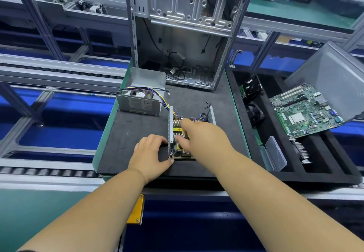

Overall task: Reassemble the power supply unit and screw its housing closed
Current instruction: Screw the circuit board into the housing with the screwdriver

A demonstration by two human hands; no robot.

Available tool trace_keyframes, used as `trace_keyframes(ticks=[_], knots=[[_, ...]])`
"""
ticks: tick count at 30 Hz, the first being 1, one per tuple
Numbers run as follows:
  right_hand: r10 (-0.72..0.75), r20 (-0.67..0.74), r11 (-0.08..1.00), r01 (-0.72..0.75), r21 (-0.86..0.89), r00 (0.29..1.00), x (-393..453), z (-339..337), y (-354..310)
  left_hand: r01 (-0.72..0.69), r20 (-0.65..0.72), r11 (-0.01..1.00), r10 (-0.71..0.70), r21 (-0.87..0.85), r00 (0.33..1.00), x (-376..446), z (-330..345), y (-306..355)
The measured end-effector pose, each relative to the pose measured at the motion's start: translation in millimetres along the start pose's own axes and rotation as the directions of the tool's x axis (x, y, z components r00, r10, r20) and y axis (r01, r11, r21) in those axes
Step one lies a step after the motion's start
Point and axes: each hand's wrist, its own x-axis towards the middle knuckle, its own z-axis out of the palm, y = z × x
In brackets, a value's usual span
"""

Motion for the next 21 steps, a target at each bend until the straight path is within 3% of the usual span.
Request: trace_keyframes(ticks=[3,8,13,17,21], knots=[[0.034,-0.038,0.997,-0.036,-0.071,0.999,-2,3,-5,0.006,-0.001,1.0,-0.006,0.0,1.0,0,0,0],[-0.031,0.071,0.989,0.021,0.146,0.997,-2,-6,-3,0.002,-0.004,1.0,-0.002,-0.001,1.0,1,0,1],[0.052,0.119,0.999,-0.05,-0.02,0.991,6,-12,-1,0.005,-0.002,1.0,-0.005,0.005,1.0,0,1,0],[0.207,0.119,0.959,-0.177,-0.223,0.971,11,-8,-2,0.004,0.001,1.0,-0.004,0.017,1.0,1,1,-2],[0.139,0.067,0.986,-0.131,-0.108,0.988,0,-3,3,0.0,0.005,1.0,0.0,0.023,1.0,1,3,-3]])
